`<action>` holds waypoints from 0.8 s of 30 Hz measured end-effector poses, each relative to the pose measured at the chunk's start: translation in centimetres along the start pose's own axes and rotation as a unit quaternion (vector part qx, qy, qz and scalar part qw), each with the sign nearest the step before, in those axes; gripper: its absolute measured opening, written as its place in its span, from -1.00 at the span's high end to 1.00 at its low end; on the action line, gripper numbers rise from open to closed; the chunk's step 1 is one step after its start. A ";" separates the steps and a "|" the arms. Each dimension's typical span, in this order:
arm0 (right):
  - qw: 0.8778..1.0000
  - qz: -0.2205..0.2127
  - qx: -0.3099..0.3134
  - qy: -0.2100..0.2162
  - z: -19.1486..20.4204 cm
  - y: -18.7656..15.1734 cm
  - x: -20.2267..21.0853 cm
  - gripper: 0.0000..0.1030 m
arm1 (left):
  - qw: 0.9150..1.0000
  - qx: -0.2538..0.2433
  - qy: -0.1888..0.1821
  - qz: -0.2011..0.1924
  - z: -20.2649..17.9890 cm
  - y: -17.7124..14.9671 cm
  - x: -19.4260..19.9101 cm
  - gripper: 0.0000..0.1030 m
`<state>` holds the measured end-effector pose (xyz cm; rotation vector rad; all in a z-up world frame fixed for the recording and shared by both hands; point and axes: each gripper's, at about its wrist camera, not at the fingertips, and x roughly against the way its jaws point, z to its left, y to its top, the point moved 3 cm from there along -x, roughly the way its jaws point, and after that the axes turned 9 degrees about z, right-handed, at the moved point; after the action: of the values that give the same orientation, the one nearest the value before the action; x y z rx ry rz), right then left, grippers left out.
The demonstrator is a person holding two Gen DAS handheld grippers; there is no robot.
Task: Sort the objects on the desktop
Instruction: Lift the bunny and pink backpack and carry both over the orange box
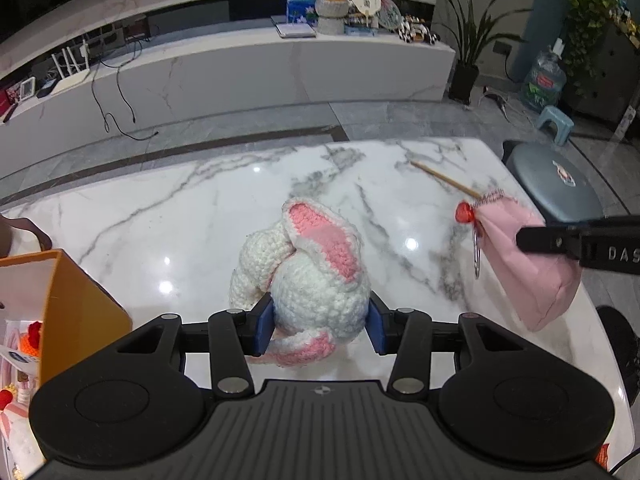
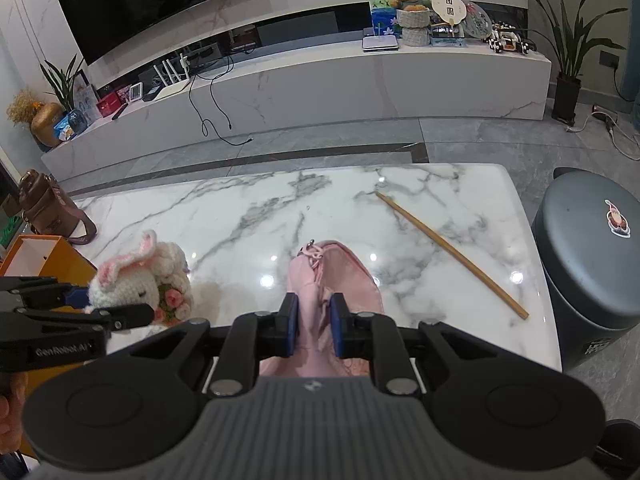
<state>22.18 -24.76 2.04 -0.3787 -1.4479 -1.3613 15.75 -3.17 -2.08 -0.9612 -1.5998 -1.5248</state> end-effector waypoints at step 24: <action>0.992 -0.054 0.089 0.068 13.4 2.1 2.9 0.65 | 0.996 0.020 0.022 -0.089 5.5 -0.5 11.5 -0.02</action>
<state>16.48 -13.79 8.39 -0.0921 -1.4779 -1.3049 9.96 2.72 7.58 -0.7744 -1.7147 -1.6161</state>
